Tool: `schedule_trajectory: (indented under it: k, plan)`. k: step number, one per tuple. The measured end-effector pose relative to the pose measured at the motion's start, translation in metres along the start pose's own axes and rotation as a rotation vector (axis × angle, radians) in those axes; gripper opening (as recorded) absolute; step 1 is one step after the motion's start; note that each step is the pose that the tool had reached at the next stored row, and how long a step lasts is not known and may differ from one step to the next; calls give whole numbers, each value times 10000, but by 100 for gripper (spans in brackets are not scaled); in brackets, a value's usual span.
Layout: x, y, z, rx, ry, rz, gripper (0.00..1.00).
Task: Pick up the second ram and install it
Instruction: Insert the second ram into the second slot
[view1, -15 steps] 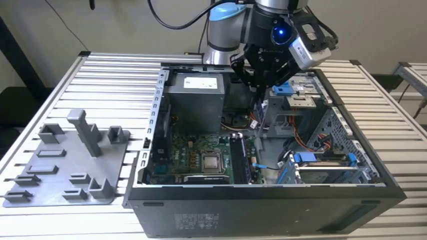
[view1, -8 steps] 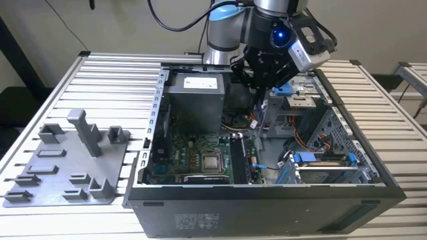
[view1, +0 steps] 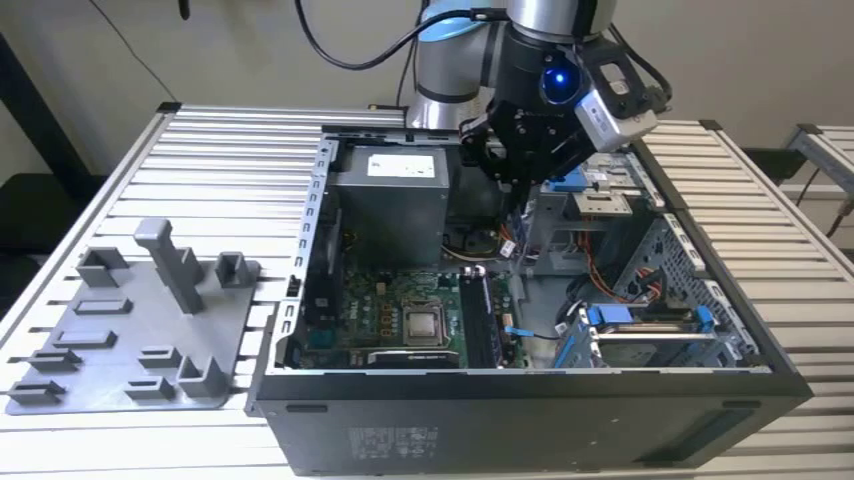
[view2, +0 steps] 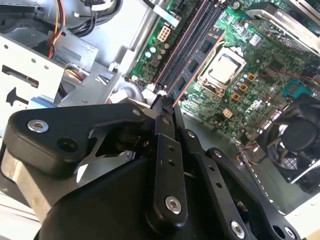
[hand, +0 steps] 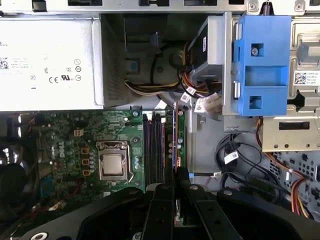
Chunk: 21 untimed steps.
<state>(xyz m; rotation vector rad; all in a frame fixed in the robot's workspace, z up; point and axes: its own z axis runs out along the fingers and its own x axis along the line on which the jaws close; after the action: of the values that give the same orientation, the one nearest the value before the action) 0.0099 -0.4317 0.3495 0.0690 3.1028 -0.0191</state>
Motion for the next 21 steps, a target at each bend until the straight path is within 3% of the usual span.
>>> schedule_trajectory:
  k: [21]
  plan:
    - [7,-28,231,57,-3,-2,14]
